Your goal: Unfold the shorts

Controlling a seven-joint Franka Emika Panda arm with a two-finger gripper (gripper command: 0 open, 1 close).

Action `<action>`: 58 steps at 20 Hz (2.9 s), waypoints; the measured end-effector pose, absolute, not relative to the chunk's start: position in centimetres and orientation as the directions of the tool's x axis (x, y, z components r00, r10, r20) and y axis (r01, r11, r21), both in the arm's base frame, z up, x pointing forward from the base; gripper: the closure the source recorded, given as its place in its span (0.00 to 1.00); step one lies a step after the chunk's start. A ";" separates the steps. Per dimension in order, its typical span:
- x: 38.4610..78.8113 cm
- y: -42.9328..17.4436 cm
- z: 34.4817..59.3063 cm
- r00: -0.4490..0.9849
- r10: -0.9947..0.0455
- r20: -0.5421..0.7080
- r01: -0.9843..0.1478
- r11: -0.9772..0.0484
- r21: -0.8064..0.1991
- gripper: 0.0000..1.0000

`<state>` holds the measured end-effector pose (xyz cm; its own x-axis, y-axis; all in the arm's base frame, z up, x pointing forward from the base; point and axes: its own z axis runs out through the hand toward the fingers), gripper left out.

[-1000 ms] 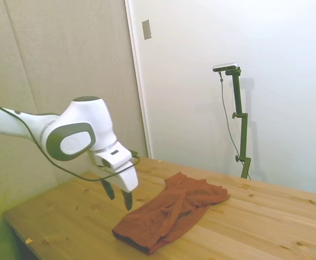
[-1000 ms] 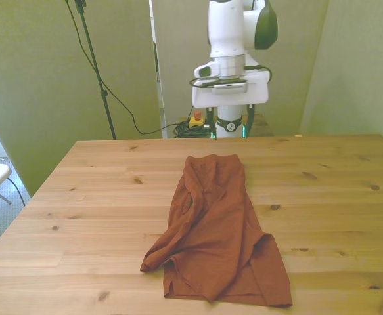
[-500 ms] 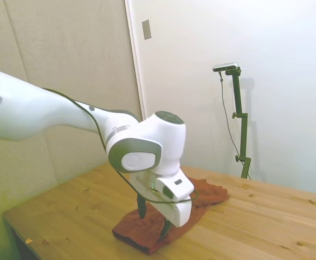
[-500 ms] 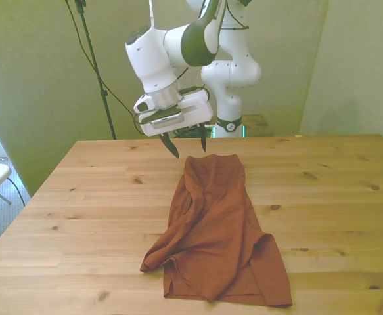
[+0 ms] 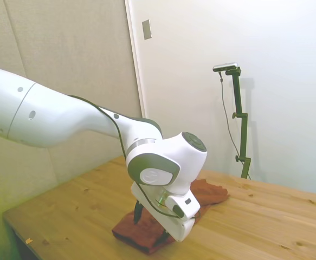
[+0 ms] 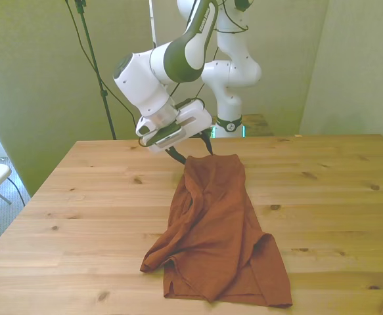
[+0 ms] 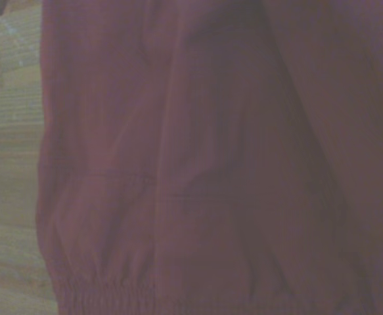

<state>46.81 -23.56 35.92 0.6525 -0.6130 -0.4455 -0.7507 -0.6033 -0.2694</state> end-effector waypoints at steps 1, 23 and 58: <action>47.0 -23.3 35.7 0.662 -0.598 -0.453 -0.743 -0.605 -0.286 1.00; 47.6 -22.4 34.1 0.708 -0.517 -0.481 -0.693 -0.640 -0.333 1.00; 50.3 -3.9 39.8 0.866 -0.299 -0.402 -0.451 -0.815 -0.365 0.00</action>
<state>50.29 -3.90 39.76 0.8655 -0.2986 -0.4022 -0.4506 -0.8147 -0.3649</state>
